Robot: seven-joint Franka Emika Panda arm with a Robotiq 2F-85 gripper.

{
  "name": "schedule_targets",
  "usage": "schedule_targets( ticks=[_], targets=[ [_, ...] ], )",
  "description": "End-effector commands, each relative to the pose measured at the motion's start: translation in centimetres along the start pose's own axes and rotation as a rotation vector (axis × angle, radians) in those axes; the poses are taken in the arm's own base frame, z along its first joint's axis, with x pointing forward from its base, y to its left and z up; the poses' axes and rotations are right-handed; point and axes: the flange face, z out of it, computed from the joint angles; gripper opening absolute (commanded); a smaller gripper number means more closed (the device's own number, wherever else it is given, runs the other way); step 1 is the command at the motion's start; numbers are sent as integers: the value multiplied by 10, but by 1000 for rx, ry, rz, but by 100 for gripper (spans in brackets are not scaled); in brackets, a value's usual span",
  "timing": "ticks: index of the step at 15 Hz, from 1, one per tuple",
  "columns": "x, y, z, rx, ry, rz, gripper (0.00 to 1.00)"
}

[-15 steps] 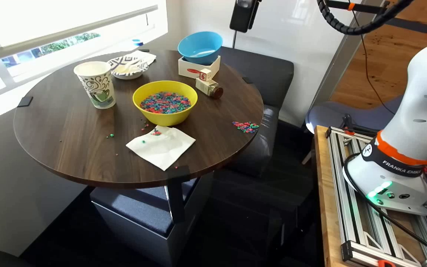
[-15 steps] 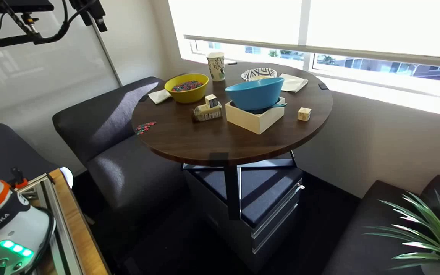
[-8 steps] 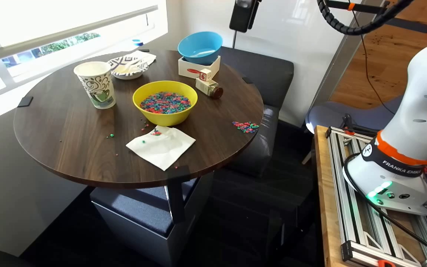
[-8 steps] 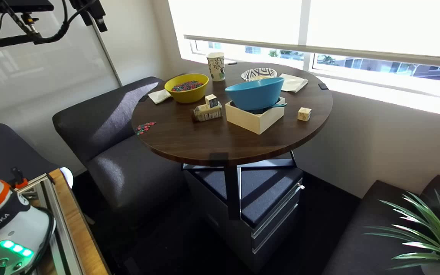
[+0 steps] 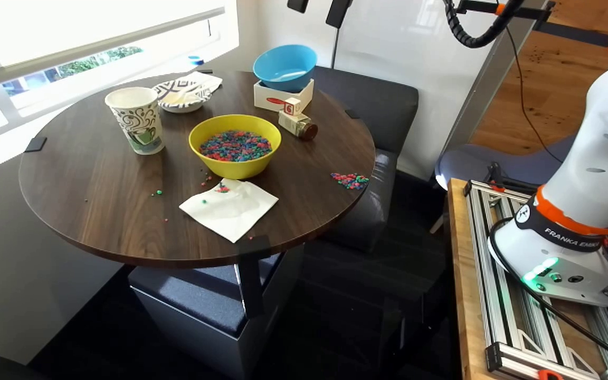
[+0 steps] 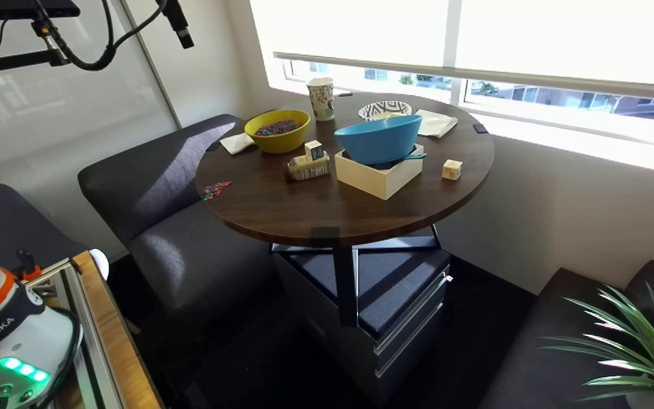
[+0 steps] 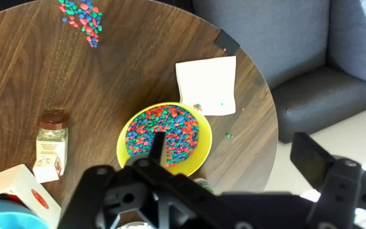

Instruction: Move the bowl to the right

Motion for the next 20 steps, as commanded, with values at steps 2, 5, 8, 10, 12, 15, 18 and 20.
schedule_targets(
  ticks=[2,5,8,10,12,15,18,20],
  targets=[
    [25,38,14,85,49,234,100],
    [31,42,12,72,57,225,100],
    [33,44,15,76,54,254,100],
    [53,40,27,84,82,366,100],
    [85,36,43,101,133,463,100],
    [135,40,65,137,189,634,100],
    [177,58,64,186,252,789,100],
    [165,59,65,178,248,753,100]
  ],
)
